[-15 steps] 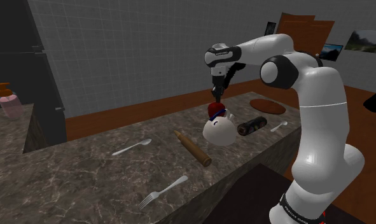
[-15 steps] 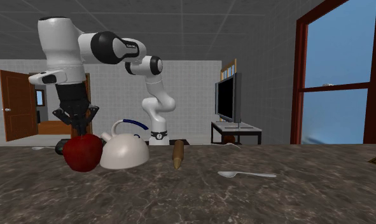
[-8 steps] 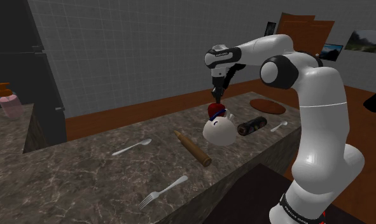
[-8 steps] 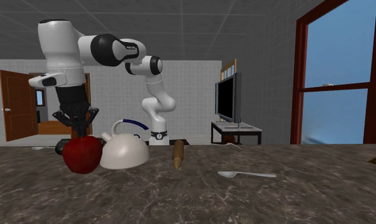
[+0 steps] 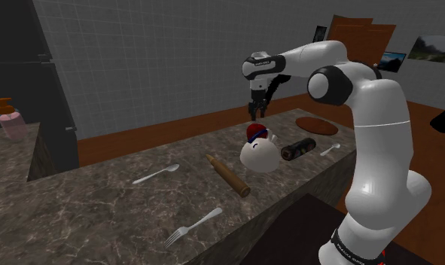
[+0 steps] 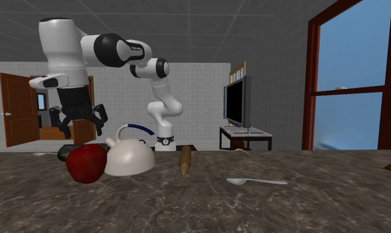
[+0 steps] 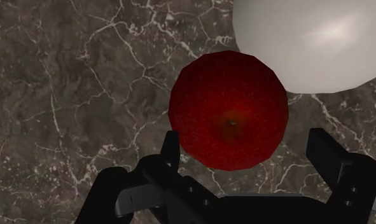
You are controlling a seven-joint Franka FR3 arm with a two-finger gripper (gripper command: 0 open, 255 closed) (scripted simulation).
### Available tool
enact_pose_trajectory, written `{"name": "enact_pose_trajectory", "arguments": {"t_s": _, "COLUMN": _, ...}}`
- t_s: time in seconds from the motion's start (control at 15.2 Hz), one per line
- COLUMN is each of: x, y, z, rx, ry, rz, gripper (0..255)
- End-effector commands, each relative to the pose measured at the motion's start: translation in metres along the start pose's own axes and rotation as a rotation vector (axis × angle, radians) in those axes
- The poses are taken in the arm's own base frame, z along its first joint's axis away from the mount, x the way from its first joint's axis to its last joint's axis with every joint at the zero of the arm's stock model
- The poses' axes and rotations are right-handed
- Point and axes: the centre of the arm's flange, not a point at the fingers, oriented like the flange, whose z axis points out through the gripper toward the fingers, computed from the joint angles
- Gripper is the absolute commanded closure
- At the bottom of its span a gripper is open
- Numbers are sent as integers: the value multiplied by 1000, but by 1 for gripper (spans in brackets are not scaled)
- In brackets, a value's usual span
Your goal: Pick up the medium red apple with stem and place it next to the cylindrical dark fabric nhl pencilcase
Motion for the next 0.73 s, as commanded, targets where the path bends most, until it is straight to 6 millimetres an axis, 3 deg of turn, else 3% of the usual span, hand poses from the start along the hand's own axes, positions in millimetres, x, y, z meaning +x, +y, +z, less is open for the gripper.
{"name": "enact_pose_trajectory", "arguments": {"t_s": 0.0, "x": 0, "y": 0, "z": -21, "rx": 0, "ry": 0, "rz": 0, "gripper": 0}}
{"name": "enact_pose_trajectory", "arguments": {"t_s": 0.13, "x": 0, "y": 0, "z": -44, "rx": 0, "ry": 0, "rz": 0, "gripper": 0}}
{"name": "enact_pose_trajectory", "arguments": {"t_s": 0.66, "x": 0, "y": 0, "z": -44, "rx": 0, "ry": 0, "rz": 0, "gripper": 0}}
